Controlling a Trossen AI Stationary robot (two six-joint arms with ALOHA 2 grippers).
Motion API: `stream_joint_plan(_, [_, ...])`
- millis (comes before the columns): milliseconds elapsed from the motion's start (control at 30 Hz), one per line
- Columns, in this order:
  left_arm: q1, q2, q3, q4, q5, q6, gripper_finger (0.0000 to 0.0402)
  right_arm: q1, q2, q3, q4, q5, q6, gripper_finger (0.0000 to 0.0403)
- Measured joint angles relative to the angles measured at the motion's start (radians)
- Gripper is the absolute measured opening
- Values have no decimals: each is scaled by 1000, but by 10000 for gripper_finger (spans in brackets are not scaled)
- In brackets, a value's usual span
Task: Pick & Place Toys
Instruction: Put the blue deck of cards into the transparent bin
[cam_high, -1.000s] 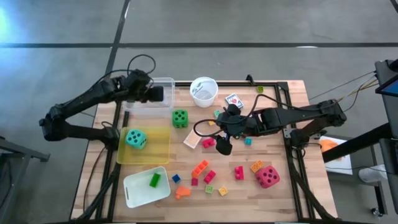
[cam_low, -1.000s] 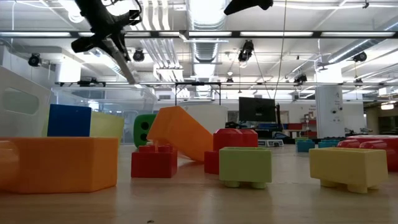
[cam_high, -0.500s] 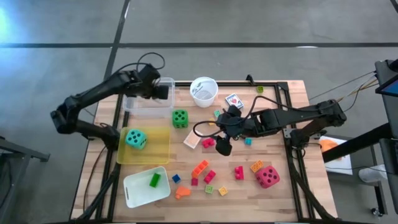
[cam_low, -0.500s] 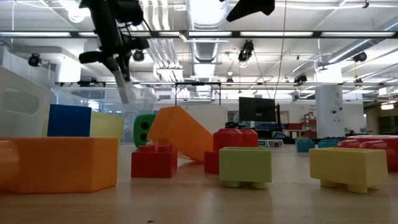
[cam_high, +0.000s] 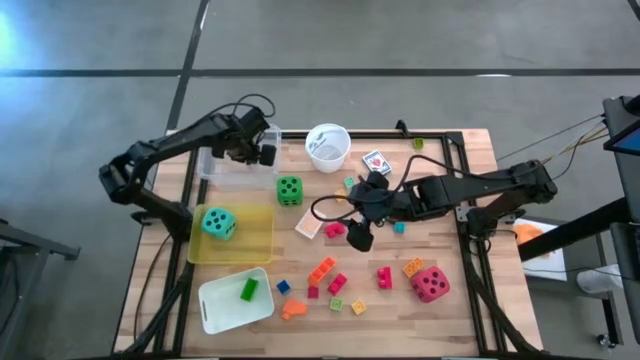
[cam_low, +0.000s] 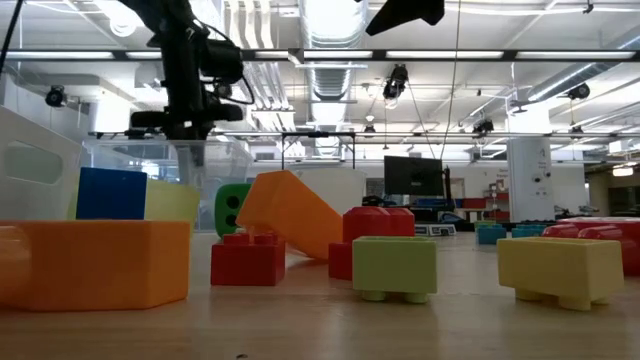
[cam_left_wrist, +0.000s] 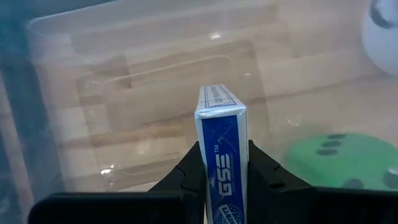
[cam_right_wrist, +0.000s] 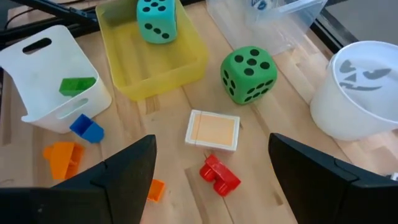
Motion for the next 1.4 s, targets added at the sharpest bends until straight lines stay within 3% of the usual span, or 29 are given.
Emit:
stream_joint_plan(133, [54,-15,-26,6,6,0,50,8,1,0,-19,0,6,301])
stream_joint_plan(400, [105,4,-124,92,115,-8,50,8,1,0,-19,0,5,301])
stream_joint_plan(1400, [157,3,-234,178,149,-24,50,8,1,0,-18,0,6,301])
